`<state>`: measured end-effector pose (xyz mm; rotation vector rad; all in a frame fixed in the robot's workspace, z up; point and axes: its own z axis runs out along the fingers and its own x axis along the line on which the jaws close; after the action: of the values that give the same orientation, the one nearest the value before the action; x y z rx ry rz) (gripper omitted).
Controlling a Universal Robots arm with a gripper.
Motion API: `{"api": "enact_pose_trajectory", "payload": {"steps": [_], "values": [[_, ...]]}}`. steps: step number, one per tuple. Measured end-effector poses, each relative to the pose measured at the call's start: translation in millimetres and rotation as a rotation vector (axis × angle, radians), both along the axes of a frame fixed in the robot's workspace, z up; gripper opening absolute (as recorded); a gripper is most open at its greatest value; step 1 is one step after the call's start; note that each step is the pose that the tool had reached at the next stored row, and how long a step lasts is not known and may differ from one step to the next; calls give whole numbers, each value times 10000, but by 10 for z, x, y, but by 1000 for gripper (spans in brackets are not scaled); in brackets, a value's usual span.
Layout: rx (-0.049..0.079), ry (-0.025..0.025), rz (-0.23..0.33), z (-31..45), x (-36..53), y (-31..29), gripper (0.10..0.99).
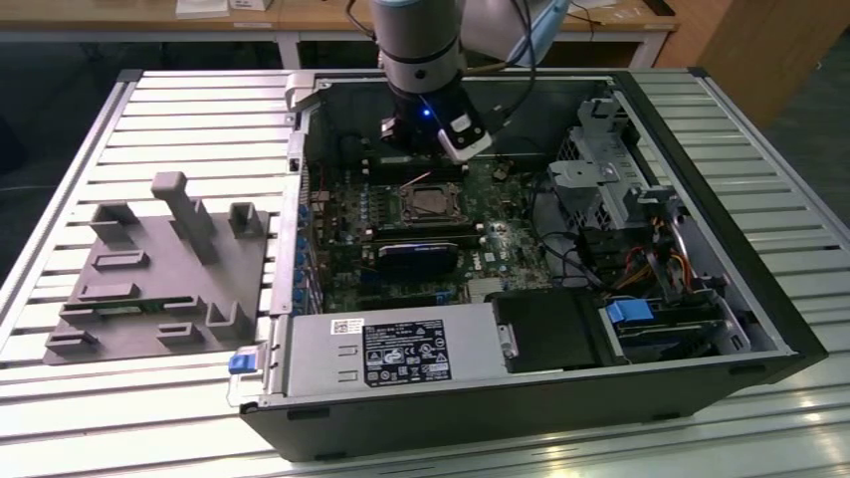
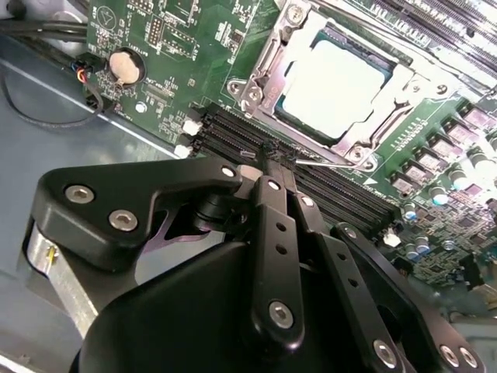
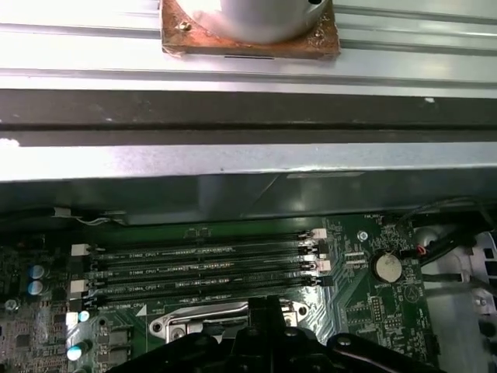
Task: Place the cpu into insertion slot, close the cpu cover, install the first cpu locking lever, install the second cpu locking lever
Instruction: 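Install the first cpu locking lever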
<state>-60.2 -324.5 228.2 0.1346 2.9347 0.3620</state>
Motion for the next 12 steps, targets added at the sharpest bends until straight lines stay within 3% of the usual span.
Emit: {"api": "enact_pose_trajectory", "payload": {"steps": [12], "values": [[0, -12, -594, -55, -45, 81, 102]]}}
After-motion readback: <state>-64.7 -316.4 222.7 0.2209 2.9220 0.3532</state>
